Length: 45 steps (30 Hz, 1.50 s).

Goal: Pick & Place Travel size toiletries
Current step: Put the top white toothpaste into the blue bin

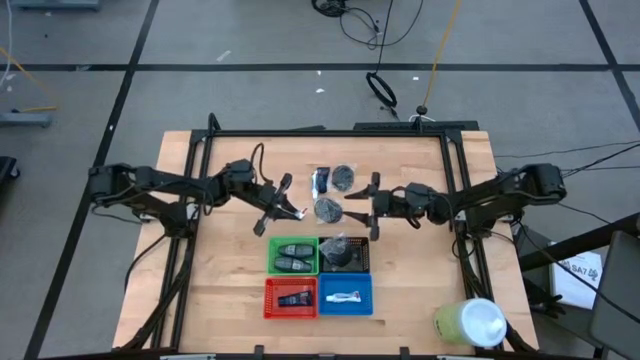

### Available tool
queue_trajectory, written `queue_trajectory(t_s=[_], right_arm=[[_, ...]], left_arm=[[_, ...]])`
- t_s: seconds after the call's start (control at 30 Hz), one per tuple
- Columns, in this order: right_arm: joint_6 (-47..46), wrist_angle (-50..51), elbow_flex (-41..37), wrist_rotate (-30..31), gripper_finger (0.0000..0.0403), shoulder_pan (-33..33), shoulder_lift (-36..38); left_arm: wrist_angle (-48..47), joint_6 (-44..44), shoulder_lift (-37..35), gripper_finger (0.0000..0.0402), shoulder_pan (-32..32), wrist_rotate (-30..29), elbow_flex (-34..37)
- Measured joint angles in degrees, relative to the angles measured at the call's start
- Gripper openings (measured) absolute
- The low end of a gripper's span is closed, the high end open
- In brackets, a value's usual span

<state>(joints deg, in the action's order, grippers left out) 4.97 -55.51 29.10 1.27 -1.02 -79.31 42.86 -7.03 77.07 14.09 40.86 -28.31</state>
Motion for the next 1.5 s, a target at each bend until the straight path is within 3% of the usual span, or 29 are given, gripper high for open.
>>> queue_trajectory(t_s=[0.17,0.37,0.57,1.1,1.3,1.5], right_arm=[[-2.5,-3.0,1.5,-0.2,0.023,0.0,-3.1],[-4.8,-2.9,5.7,-5.9,0.029,1.3,-7.2],[-4.0,-2.8,7.7,-5.8,0.0304,2.4,-8.6],[-4.1,-2.9,7.7,-5.8,0.0273,2.6,-8.6],[-2.9,-2.5,7.7,-5.9,0.0225,2.6,-8.6],[-1.7,-2.8,7.7,-6.2,0.0149,2.6,-8.6]], left_arm=[[-1.0,-0.3,4.5,0.0004,-1.6,-0.4,-3.9],[-1.3,0.6,11.4,0.0004,-2.0,-0.5,-10.2],[-2.9,1.7,16.5,0.0005,-2.2,-0.4,-14.3],[-3.0,0.7,18.5,0.0006,-4.9,-1.4,-18.9],[-2.5,1.4,18.5,0.001,-4.9,-2.7,-18.9],[-2.5,1.6,18.5,0.0005,-4.9,-3.3,-18.9]])
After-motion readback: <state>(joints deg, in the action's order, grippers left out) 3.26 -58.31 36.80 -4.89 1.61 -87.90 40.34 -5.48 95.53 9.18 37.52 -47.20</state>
